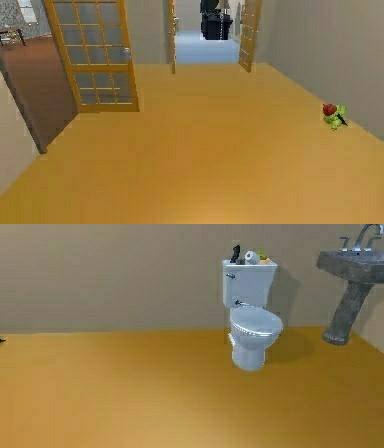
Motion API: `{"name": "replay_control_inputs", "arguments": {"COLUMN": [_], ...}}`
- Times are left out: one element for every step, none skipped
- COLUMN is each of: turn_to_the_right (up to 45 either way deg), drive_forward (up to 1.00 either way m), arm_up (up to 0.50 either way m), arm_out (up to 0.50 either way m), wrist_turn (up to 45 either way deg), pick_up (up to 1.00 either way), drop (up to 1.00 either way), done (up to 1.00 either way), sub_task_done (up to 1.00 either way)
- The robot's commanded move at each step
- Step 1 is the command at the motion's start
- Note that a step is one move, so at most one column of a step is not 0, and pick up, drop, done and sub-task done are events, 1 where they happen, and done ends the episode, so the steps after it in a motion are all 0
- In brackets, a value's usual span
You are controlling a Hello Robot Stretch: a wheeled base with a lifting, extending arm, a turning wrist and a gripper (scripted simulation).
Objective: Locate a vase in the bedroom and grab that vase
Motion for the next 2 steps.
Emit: {"name": "replay_control_inputs", "arguments": {"turn_to_the_right": [-45.0,-24.0], "drive_forward": [0.0,0.0], "arm_up": [0.0,0.0], "arm_out": [0.0,0.0], "wrist_turn": [0.0,0.0], "pick_up": [0.0,0.0], "drop": [0.0,0.0], "done": [0.0,0.0], "sub_task_done": [0.0,0.0]}}
